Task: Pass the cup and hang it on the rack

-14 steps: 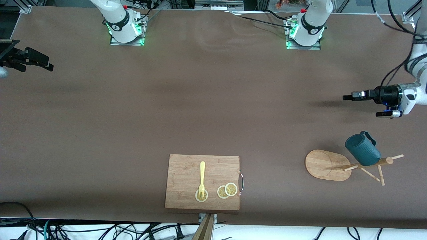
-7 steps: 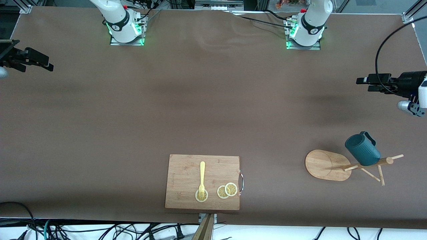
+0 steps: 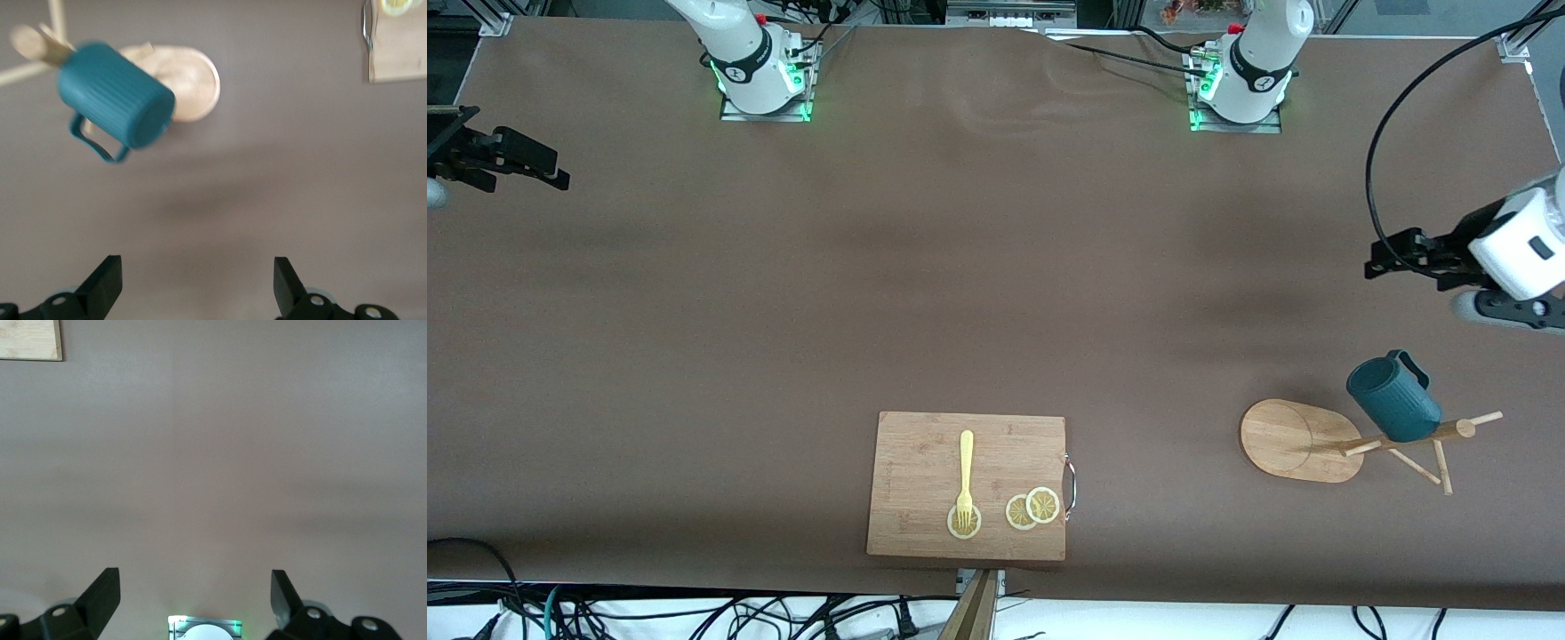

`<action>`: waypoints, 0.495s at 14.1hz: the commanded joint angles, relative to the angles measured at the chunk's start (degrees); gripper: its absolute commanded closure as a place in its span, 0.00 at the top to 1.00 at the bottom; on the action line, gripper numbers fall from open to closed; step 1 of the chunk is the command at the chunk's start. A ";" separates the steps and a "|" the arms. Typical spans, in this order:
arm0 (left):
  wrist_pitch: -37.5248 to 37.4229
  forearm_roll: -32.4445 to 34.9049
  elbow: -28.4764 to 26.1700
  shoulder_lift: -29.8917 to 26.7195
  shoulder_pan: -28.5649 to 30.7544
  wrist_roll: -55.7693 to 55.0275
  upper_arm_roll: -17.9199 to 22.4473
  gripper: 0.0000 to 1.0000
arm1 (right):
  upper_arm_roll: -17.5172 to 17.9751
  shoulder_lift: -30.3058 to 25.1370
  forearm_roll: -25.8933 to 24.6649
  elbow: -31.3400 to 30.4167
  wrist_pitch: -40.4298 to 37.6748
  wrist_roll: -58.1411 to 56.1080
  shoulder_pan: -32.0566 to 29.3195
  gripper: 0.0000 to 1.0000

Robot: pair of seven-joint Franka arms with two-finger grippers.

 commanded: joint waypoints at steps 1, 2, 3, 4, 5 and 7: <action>-1.95 1.52 0.66 -3.32 -1.03 -6.80 -0.98 1.00 | 0.00 0.59 0.97 1.53 -1.26 0.14 -0.10 1.00; -4.14 1.08 0.66 -3.59 -1.38 -11.54 -1.07 1.00 | 0.00 0.50 0.97 1.53 -1.26 0.14 -0.10 1.00; -4.77 0.82 0.66 -3.85 -1.56 -13.33 -1.07 1.00 | 0.00 0.50 0.97 1.53 -1.26 0.14 -0.10 1.00; -5.04 0.82 0.31 -4.47 -1.56 -13.44 -0.98 1.00 | 0.00 0.50 0.88 1.53 -1.09 0.05 -0.10 1.00; -5.30 0.82 -0.13 -4.99 -1.56 -13.44 -0.98 1.00 | -0.09 0.50 0.88 1.53 -0.82 0.05 -0.10 1.00; -6.36 0.82 -1.01 -5.00 -1.39 -13.35 -0.89 1.00 | -0.09 0.50 0.79 1.53 -0.47 0.05 -0.10 1.00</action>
